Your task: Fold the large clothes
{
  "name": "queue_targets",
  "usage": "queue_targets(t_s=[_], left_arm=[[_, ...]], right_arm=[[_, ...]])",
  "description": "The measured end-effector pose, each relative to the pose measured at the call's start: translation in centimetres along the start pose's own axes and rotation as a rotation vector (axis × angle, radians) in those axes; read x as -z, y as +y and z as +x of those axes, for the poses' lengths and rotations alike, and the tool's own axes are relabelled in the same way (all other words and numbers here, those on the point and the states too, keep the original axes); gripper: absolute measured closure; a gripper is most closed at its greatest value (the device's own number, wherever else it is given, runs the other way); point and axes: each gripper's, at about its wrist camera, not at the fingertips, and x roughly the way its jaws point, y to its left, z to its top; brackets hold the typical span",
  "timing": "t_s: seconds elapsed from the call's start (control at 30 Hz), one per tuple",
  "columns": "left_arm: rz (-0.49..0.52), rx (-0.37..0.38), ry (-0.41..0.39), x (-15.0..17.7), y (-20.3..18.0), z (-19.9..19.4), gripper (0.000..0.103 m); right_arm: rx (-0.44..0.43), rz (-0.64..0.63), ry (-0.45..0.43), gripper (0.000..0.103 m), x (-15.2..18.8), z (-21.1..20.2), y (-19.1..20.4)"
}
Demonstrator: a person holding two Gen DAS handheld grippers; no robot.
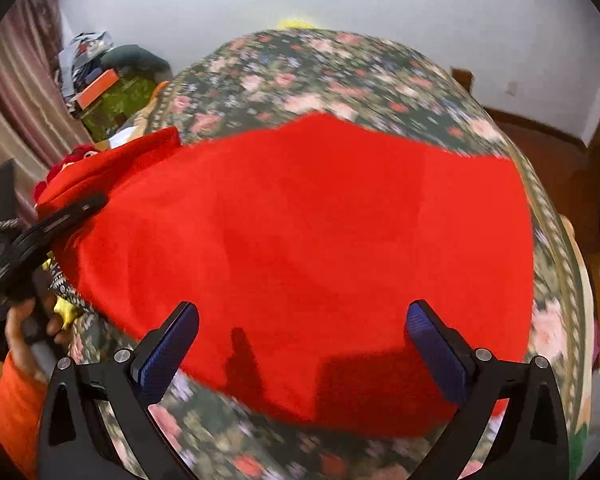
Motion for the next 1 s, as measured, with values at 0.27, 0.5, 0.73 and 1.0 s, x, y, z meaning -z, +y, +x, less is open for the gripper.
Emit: queue_targets(t_s=[0.27,0.5,0.73,1.0], left_arm=[[0.125,-0.125,-0.093,-0.5,1.7,-4.9,0.091],[0.174,-0.077,-0.133,-1.7,-3.4,-6.3,0.091],[0.332,0.117,-0.185,-2.3,-16.7,-8.6,0.093],[0.759,0.339,-0.119,9.7,-28.1,-9.6,0.094]], right_arm=[[-0.069,-0.143,0.127,0.0,0.1,7.8,9.0],[-0.155,-0.188,0.186,0.0,0.7,6.2,8.8],[-0.103,0.113,0.039,0.0,2.3,-3.0,-5.3],[0.066,0.246,-0.006,0.0,6.8,-9.6,-15.0]])
